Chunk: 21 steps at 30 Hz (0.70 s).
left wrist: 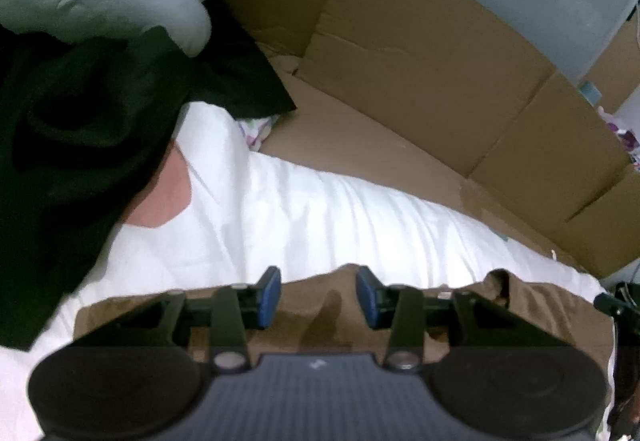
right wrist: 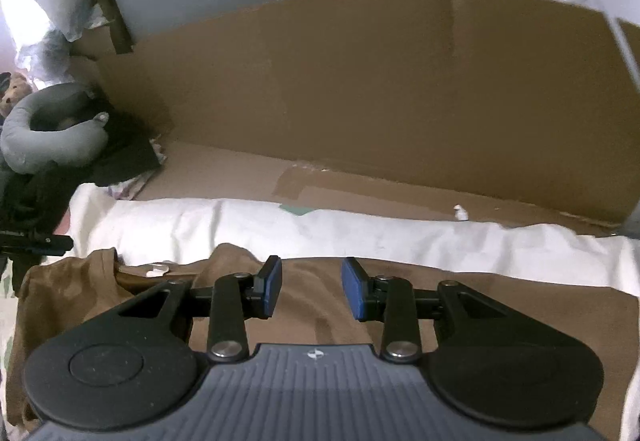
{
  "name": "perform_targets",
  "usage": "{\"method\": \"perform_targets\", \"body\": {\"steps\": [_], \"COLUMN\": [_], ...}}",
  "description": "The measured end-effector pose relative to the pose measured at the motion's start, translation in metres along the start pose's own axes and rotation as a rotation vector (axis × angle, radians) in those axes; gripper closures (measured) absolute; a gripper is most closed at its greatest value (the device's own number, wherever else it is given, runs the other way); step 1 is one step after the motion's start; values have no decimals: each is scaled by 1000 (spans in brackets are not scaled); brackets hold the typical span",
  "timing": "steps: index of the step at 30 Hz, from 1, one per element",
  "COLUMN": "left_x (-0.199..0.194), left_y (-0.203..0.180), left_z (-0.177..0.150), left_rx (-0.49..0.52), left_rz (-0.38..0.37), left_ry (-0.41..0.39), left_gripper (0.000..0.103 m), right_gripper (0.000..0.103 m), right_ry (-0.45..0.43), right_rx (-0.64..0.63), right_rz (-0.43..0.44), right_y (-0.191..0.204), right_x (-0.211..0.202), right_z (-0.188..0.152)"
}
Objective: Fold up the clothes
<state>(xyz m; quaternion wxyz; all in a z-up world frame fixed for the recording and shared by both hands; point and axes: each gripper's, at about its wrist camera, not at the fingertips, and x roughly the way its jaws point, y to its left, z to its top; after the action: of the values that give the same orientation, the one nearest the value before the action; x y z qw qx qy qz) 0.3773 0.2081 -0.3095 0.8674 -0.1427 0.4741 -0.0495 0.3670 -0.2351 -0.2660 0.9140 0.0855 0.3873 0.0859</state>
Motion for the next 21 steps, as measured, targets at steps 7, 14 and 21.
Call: {"method": "perform_targets", "body": {"steps": [7, 14, 21], "left_x": [4, 13, 35], "left_y": [3, 1, -3], "left_z": [7, 8, 15], "left_rx": [36, 105, 91], "left_rz": [0, -1, -8], "left_ry": [-2, 8, -11], "left_gripper": [59, 60, 60], "right_gripper": [63, 63, 63], "right_ry": [21, 26, 95], "right_rx": [-100, -146, -220], "right_rz": [-31, -29, -3], "right_y": [10, 18, 41], "right_x": [21, 42, 77], "right_z": [9, 27, 29]}}
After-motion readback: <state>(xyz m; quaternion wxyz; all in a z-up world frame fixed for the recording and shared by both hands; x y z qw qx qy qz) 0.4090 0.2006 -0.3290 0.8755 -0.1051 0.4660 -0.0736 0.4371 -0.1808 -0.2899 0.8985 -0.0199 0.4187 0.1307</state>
